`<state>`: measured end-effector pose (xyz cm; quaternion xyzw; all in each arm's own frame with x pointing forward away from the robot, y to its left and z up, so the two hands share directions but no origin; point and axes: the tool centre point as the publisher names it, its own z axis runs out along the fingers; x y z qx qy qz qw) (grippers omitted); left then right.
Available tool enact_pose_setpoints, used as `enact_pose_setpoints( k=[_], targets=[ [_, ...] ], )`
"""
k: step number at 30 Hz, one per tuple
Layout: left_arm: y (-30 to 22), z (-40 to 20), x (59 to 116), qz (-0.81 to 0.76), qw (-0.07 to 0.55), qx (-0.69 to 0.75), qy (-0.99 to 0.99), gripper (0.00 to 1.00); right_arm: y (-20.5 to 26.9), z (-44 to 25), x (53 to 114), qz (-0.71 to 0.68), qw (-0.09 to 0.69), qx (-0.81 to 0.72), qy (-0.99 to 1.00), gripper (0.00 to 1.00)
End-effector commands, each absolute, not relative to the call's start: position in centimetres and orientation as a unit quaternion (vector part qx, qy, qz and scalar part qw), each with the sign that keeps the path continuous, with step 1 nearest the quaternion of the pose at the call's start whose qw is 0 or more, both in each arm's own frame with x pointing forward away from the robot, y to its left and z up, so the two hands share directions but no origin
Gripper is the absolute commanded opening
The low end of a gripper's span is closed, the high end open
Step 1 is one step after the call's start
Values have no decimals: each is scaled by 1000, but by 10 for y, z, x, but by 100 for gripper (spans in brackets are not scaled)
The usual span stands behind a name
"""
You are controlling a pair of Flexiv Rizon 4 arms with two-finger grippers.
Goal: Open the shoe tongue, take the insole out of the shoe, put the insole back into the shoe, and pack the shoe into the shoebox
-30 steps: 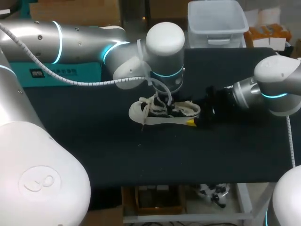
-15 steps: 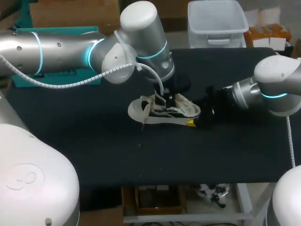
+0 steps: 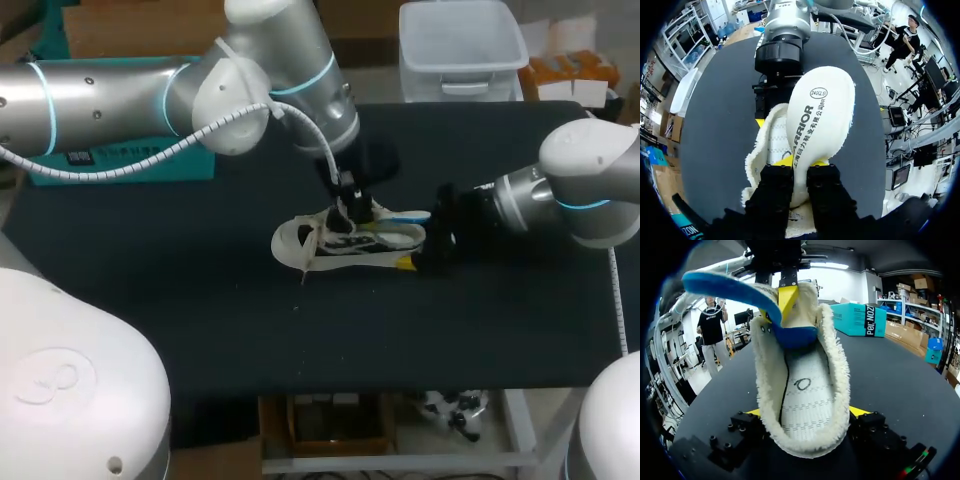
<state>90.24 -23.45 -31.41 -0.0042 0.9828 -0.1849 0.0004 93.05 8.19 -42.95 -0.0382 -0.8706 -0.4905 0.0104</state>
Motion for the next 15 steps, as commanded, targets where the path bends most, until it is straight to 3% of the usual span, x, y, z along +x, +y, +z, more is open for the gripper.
enact_pose_setpoints(
  k=[1,15],
  targets=[
    [-223,-294,904,-208,-41,9,977,0,81,-436,930,-492,10,-38,-870,0],
    [-247,-233,882,-271,-111,45,955,0,81,-436,930,-492,10,-38,-870,0]
  ],
)
